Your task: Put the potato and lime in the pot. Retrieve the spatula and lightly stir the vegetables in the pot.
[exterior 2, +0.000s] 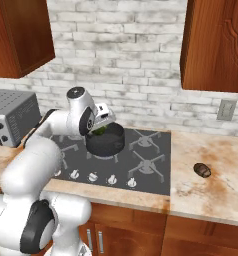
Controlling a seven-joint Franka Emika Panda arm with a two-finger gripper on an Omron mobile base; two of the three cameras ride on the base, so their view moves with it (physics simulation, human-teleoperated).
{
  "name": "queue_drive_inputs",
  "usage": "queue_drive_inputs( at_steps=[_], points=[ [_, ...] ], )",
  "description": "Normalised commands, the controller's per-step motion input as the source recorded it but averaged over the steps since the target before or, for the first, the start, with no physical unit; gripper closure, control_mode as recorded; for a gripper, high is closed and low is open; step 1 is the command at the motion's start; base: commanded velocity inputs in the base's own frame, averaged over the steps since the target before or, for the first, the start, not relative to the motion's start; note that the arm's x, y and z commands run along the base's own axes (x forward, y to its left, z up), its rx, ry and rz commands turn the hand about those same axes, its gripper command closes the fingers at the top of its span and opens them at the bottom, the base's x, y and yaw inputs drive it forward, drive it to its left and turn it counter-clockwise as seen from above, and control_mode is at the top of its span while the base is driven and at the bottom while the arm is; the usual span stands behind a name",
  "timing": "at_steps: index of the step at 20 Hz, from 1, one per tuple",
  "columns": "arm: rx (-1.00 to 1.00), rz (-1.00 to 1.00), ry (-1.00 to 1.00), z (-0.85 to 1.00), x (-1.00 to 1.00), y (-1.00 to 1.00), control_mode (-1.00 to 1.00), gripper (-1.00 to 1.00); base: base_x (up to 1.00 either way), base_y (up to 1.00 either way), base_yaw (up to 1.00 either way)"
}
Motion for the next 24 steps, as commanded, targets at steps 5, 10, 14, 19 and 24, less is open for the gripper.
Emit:
queue_drive_inputs(
  at_steps=[5, 10, 14, 19, 24],
  points=[
    [0.01, 0.0, 0.17, -0.07, 0.09, 0.0, -1.0, 1.0, 0.0, 0.0, 0.0],
    [0.09, -0.03, 0.0, -0.16, 0.72, 0.0, -1.0, 1.0, 0.0, 0.0, 0.0],
    [0.05, -0.04, 0.02, -0.07, 0.86, 0.11, -1.0, 1.0, 0.0, 0.0, 0.0],
    [0.03, -0.02, 0.17, -0.45, 0.36, 0.14, -1.0, 1.0, 0.0, 0.0, 0.0],
    [0.08, 0.0, 0.01, -0.65, 0.05, 0.0, -1.0, 1.0, 0.0, 0.0, 0.0]
  ],
)
